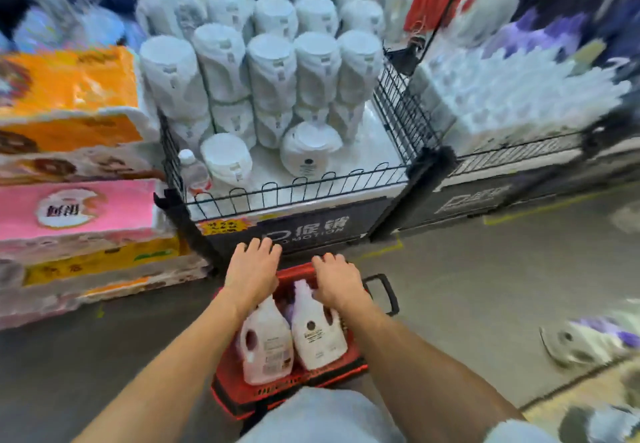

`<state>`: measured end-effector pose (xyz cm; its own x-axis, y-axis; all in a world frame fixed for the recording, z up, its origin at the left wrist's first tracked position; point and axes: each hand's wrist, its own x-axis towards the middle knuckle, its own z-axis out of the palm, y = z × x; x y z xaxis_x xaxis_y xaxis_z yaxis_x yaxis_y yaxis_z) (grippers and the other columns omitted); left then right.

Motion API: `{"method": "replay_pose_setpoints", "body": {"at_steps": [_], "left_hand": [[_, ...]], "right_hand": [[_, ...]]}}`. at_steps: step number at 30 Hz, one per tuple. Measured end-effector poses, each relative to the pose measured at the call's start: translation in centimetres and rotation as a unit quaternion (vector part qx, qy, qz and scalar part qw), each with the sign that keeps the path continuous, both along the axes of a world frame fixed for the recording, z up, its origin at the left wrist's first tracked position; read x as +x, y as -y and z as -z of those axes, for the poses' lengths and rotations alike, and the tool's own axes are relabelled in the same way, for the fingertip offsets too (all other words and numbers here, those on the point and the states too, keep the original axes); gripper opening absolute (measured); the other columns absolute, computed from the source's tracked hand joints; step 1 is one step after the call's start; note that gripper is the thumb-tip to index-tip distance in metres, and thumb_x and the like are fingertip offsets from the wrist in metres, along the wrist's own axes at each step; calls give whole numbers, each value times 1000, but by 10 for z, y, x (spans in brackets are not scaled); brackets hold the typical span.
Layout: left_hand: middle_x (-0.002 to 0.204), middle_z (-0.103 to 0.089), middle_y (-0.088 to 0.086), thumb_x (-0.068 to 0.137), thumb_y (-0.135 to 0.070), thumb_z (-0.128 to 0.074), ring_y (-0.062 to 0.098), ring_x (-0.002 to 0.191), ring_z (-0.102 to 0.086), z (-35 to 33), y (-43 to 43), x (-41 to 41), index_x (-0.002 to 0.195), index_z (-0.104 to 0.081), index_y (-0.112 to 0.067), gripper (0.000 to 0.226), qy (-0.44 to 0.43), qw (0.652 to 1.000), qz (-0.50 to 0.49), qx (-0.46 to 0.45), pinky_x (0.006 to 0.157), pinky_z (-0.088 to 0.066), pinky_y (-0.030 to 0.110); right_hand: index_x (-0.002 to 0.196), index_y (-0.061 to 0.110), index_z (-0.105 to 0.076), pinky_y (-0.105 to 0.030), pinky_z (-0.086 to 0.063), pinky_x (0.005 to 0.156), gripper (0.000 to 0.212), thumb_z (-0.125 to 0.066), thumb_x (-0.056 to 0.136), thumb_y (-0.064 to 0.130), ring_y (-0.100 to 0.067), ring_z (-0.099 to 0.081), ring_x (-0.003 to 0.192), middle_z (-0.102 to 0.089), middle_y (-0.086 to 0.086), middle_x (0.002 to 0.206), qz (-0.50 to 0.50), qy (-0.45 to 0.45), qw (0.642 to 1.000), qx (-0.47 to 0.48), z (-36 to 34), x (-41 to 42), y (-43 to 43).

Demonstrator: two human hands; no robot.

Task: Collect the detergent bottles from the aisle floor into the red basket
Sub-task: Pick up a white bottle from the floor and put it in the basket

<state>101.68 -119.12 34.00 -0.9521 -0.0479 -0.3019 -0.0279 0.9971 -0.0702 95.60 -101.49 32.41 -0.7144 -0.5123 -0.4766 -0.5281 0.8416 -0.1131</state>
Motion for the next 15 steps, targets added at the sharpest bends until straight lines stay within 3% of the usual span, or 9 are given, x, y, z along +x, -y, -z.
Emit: {"method": "replay_pose_setpoints", "body": {"at_steps": [8, 15], "left_hand": [[128, -56, 5, 82, -38, -70, 29, 121, -52, -70, -87, -67, 129, -52, -19, 53, -82, 986, 146, 9, 96, -42, 43], [114, -60, 5, 72, -43, -75, 31, 109, -59, -106, -270, -116, 117, -59, -18, 53, -104, 945, 312, 0, 85, -47, 44]], "right_hand": [[133, 17, -49, -49, -46, 99, 53, -71, 89, 35, -33, -49, 127, -55, -10, 131, 151, -83, 985, -24, -79, -18, -104], [132, 17, -49, -46, -46, 97, 56, -73, 87, 40, -33, -50, 128, -55, -10, 133, 363, -124, 923, 17, -123, -2, -323]]}}
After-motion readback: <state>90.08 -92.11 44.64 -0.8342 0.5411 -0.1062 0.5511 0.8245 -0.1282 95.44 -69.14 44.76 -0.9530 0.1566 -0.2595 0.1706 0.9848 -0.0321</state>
